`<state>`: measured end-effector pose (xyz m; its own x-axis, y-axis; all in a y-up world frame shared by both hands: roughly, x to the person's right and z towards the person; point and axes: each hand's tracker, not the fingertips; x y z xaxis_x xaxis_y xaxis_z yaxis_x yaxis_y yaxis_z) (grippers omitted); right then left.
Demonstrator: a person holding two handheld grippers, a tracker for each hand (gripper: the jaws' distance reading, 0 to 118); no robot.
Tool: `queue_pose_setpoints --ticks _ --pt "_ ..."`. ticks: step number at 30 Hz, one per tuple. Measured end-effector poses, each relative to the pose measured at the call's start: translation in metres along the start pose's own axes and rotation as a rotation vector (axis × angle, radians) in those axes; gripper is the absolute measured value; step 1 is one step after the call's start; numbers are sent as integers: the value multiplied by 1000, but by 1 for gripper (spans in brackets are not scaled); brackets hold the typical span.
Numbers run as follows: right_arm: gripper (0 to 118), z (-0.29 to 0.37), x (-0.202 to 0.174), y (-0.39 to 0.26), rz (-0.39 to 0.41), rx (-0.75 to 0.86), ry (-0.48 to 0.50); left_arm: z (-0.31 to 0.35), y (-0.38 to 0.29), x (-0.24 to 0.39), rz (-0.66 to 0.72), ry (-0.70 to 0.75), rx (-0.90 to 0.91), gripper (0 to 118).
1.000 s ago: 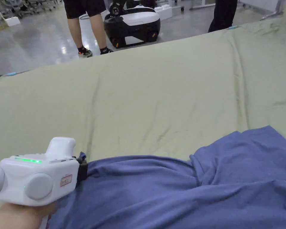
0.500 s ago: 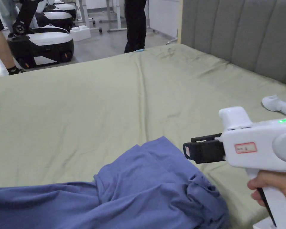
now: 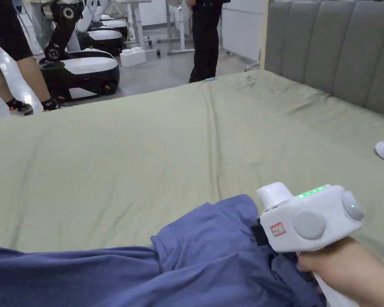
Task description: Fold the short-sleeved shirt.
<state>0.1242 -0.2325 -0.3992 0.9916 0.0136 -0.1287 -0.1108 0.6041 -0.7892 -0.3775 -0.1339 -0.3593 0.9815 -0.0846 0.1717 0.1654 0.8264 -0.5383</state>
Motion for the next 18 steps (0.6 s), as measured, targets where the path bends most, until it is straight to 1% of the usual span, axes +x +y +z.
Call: queue_pose_setpoints --ticks 1,2,3,5,6,8,9,12,14,15,18 --pt "4 6 1 0 -7 14 23 6 2 -2 5 -1 10 3" --pt "4 13 4 1 -34 43 49 13 6 -4 17 -2 25 3" --pt "4 25 8 1 -69 87 43 22 10 -7 36 -5 40 3" --pt "4 52 12 5 -97 148 68 40 17 -14 62 -6 63 3" --pt "4 67 15 8 -99 163 74 52 22 -18 71 -6 80 3" --pt "4 97 19 13 -94 217 57 74 30 -25 89 -4 118 3" --pt "4 118 18 17 -83 251 72 89 34 -28 96 4 146 3" --pt "4 176 17 26 -76 389 62 133 48 -37 109 18 242 3" --pt "4 216 14 33 -66 487 38 164 57 -43 117 30 303 3" --pt "4 238 12 36 -74 543 35 181 63 -45 121 38 337 3" --pt "4 301 3 48 -68 678 50 228 79 -53 141 49 435 3"
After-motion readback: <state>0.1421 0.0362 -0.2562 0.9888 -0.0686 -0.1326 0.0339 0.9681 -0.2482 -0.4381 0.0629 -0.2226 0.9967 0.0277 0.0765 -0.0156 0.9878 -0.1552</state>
